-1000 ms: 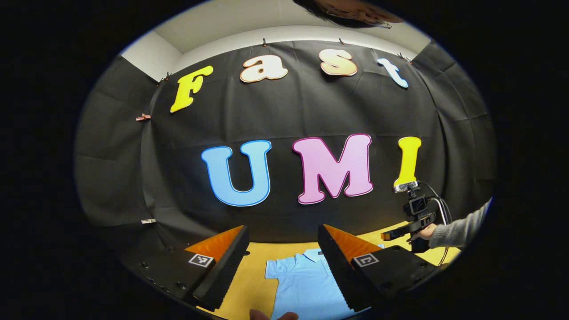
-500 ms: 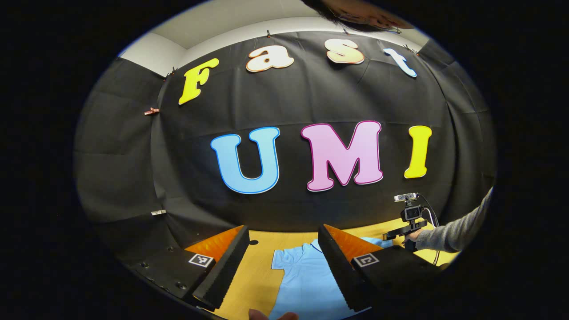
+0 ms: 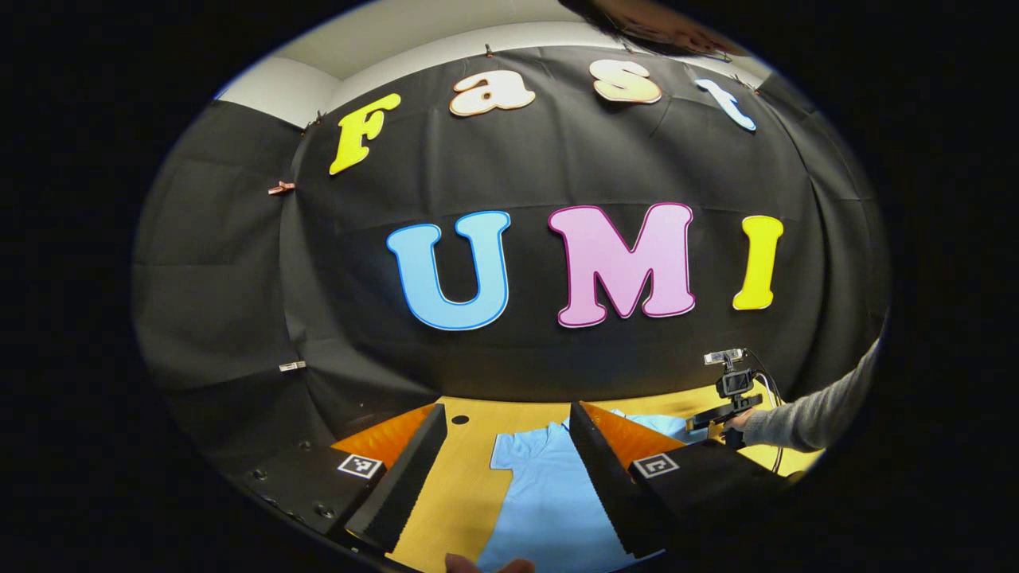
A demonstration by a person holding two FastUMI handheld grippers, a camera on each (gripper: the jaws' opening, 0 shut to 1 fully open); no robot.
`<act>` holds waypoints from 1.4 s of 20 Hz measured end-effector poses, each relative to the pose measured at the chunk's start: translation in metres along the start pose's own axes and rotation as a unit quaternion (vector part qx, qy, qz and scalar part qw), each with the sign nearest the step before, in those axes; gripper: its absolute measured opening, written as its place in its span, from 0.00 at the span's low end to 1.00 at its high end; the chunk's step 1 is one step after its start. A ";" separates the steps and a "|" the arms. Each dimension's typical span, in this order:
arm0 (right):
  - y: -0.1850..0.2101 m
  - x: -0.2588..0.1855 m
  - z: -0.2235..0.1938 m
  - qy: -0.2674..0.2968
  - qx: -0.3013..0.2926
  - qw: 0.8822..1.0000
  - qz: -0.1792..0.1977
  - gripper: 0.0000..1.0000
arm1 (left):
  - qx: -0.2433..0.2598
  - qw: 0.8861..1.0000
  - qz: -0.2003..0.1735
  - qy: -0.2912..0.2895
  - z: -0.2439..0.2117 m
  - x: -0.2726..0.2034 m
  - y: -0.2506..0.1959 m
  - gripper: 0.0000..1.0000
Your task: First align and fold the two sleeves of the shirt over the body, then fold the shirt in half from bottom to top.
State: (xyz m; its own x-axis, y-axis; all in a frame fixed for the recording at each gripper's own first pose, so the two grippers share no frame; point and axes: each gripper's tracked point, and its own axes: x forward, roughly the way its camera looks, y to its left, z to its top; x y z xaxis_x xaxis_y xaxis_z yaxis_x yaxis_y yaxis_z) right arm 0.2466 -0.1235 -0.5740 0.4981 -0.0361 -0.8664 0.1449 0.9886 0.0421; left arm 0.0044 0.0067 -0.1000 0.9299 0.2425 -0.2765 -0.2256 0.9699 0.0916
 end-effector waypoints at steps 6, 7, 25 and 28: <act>0.009 0.000 0.004 -0.008 -0.004 1.000 0.007 0.73 | -0.004 1.000 0.013 0.007 -0.006 -0.001 0.010 0.99; 0.011 0.004 0.004 -0.009 -0.005 1.000 0.009 0.58 | -0.004 1.000 0.014 0.007 -0.005 -0.001 0.011 0.99; 0.083 -0.050 0.052 -0.070 0.005 0.996 0.058 0.05 | -0.016 1.000 0.018 0.005 -0.010 0.000 0.049 0.99; 0.127 -0.071 0.058 -0.085 -0.017 0.992 0.087 0.05 | -0.019 1.000 0.020 0.003 -0.012 -0.003 0.060 0.98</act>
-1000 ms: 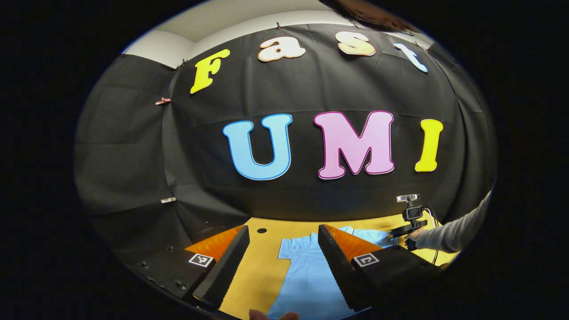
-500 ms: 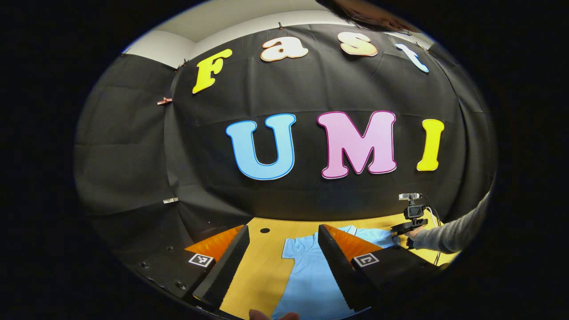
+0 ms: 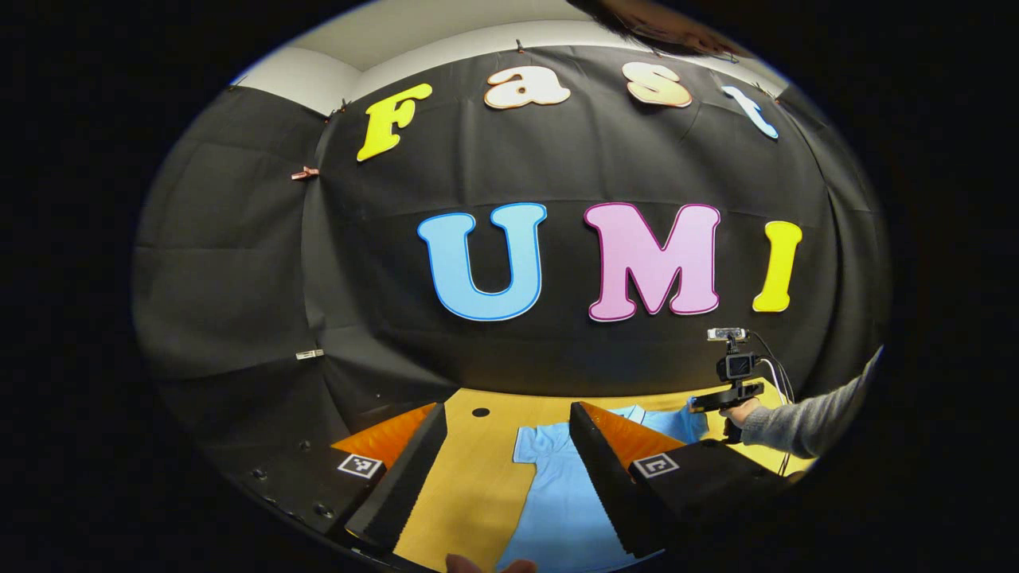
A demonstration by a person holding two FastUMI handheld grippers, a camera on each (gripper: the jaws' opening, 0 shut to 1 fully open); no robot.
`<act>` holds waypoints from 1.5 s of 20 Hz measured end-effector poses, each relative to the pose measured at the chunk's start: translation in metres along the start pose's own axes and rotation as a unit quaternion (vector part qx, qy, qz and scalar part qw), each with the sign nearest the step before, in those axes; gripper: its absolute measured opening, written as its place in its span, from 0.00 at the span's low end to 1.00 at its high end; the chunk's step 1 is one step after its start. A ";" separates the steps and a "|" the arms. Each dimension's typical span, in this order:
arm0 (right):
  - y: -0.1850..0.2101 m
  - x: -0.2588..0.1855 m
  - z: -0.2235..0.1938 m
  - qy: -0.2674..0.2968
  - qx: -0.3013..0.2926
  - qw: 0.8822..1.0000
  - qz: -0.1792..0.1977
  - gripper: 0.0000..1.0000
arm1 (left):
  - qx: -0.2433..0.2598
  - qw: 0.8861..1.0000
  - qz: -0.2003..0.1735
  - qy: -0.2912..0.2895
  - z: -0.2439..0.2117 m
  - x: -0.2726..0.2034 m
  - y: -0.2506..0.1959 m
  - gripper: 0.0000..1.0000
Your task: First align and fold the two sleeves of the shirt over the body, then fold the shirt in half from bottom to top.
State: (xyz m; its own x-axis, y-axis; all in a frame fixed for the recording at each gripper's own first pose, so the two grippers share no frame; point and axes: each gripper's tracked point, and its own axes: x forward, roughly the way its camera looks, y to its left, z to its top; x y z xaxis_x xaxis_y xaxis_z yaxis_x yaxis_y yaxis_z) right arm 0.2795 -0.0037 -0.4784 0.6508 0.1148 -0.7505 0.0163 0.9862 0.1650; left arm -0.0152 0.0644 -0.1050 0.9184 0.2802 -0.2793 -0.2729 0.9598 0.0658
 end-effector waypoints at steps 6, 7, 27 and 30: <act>0.095 -0.020 -0.005 0.002 -0.031 0.998 0.060 0.05 | -0.004 1.000 0.006 -0.001 -0.002 -0.010 0.022 0.98; 0.108 -0.020 -0.010 0.006 -0.036 0.997 0.068 0.05 | -0.004 1.000 0.009 -0.002 -0.001 -0.012 0.026 0.99; 0.198 -0.010 -0.117 0.105 -0.136 0.980 0.102 0.05 | -0.006 0.999 0.046 0.016 -0.018 -0.037 0.070 0.99; 0.196 -0.008 -0.121 0.109 -0.146 0.979 0.096 0.05 | -0.007 0.999 0.046 0.016 -0.018 -0.035 0.071 0.99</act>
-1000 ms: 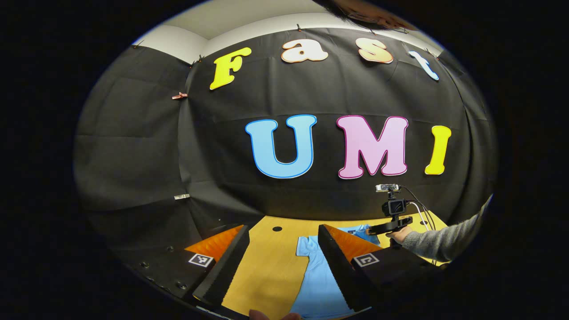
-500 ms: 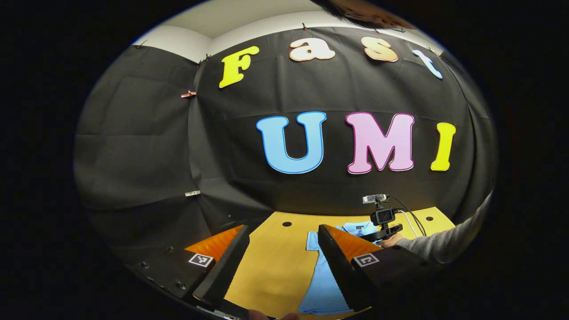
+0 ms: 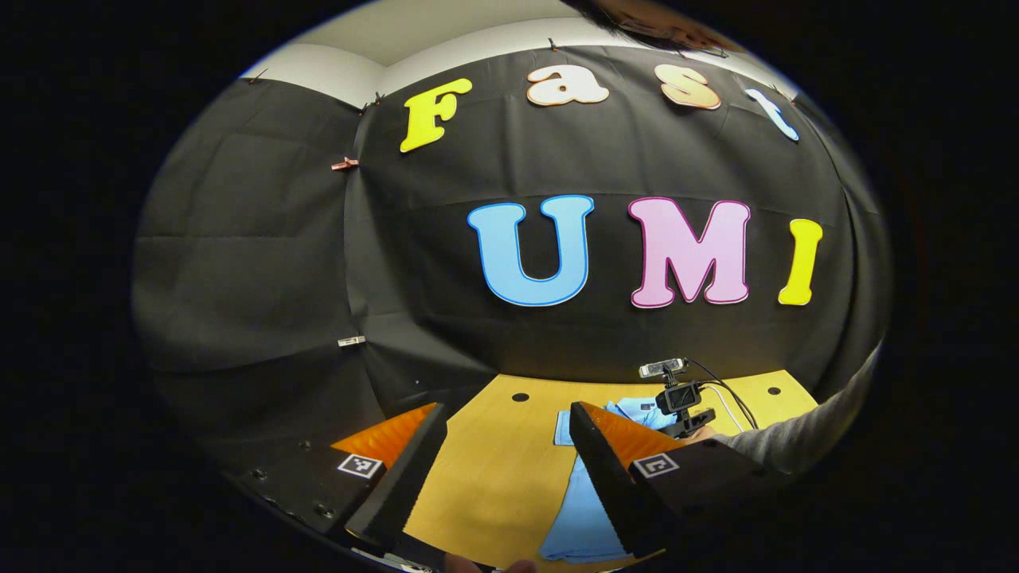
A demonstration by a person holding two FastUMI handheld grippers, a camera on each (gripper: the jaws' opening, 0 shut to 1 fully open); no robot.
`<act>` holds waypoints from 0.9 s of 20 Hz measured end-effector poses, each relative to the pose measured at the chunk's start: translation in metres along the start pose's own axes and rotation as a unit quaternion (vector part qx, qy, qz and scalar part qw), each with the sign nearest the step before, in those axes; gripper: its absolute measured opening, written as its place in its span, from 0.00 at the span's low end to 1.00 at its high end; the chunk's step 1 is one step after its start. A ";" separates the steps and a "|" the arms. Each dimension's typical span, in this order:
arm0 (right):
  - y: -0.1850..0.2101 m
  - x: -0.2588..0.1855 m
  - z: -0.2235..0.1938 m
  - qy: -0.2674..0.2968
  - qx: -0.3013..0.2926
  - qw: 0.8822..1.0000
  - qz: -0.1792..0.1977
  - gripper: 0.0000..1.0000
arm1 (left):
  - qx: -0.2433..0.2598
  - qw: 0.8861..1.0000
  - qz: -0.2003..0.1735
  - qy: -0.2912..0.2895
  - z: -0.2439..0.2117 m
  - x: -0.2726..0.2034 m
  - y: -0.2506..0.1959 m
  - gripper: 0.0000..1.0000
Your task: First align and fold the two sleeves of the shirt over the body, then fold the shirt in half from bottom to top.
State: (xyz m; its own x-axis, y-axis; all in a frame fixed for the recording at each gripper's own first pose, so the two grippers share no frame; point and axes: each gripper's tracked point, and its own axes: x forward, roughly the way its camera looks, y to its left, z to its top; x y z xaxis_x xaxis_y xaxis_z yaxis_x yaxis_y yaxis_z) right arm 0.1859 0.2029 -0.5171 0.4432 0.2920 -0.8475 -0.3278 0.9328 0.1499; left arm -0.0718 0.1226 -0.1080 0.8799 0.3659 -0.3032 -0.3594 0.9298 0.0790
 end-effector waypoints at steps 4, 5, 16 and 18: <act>0.002 0.003 -0.002 0.005 0.003 1.000 -0.003 0.11 | 0.000 1.000 0.000 0.000 0.000 0.002 0.002 0.99; 0.000 0.003 -0.002 0.003 0.004 1.000 -0.005 0.16 | 0.000 1.000 0.000 0.000 0.001 0.004 0.003 0.99; 0.004 -0.018 0.024 -0.056 0.033 0.998 0.012 0.88 | 0.006 1.000 -0.010 -0.002 0.005 0.010 0.002 0.98; 0.002 -0.038 0.041 -0.086 0.041 0.995 0.015 0.89 | 0.008 1.000 -0.020 -0.004 0.006 0.014 -0.001 0.98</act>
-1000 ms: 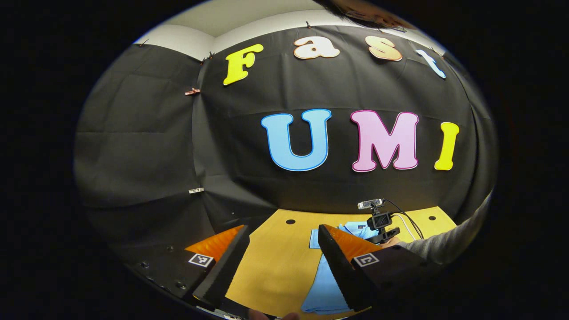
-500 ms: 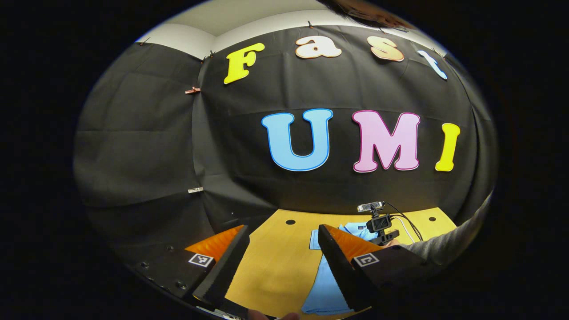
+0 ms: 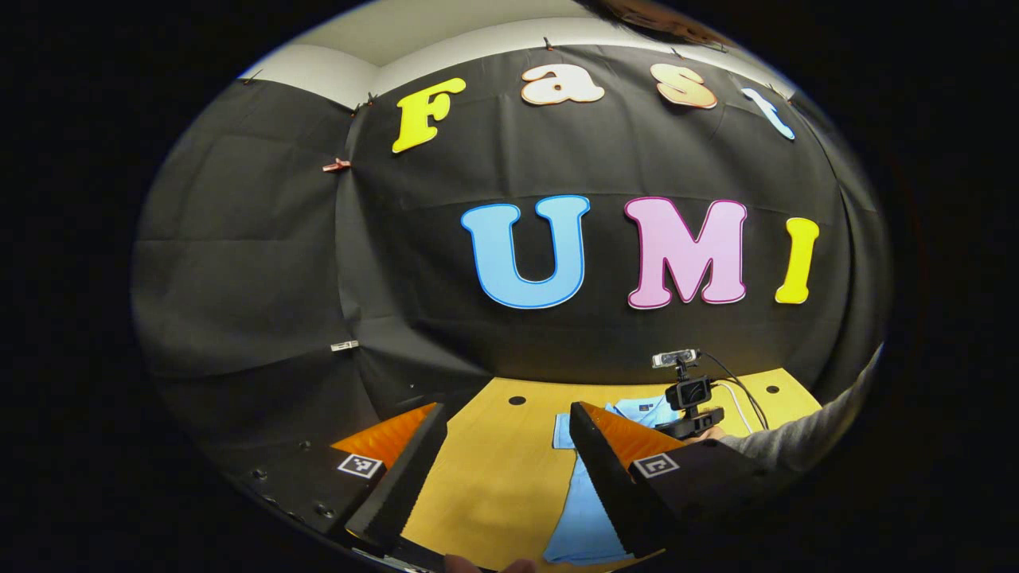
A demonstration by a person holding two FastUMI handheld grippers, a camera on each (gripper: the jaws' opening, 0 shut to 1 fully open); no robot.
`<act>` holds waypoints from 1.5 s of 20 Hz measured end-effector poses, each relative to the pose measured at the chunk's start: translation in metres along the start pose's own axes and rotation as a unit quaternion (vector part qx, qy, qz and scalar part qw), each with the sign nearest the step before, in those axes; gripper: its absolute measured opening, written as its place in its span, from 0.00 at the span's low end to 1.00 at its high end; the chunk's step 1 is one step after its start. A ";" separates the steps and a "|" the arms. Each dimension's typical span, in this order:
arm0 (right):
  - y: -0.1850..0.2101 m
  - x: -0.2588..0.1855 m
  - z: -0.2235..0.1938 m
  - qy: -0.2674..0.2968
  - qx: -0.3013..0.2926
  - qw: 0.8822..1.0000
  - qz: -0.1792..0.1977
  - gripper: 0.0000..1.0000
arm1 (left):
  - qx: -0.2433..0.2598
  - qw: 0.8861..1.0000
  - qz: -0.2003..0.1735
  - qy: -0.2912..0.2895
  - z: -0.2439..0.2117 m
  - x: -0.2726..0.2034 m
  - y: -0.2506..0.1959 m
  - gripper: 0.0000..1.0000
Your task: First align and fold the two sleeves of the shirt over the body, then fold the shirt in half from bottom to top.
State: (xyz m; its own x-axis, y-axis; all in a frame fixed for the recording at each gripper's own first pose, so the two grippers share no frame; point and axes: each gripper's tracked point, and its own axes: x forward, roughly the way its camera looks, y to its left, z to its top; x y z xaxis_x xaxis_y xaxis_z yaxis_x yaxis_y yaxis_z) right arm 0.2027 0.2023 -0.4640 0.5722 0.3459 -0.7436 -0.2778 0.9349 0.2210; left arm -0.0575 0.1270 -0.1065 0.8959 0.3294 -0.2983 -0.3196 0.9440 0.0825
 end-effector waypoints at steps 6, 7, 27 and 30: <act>0.014 -0.116 0.078 -0.148 -0.001 0.988 0.039 0.96 | -0.004 0.999 -0.041 -0.015 0.006 0.032 -0.018 0.98; 0.017 -0.142 0.089 -0.169 -0.001 0.985 0.044 0.96 | -0.002 0.999 -0.049 -0.018 0.007 0.039 -0.023 0.98; -0.045 -0.434 0.066 -0.268 0.046 0.961 -0.046 0.96 | -0.002 0.958 -0.118 0.263 -0.203 0.368 -0.152 0.99; -0.061 -0.434 0.048 -0.249 0.058 0.965 -0.065 0.96 | 0.022 0.951 -0.101 0.292 -0.233 0.402 -0.151 0.99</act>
State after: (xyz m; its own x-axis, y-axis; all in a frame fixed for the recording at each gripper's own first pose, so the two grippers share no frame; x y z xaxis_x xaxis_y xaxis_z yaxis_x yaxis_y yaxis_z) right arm 0.0087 -0.0011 -0.1241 0.9041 0.1931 -0.3813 -0.1067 0.9658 0.2363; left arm 0.2786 0.1117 -0.4608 0.6087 0.0848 -0.7888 -0.1342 0.9909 0.0030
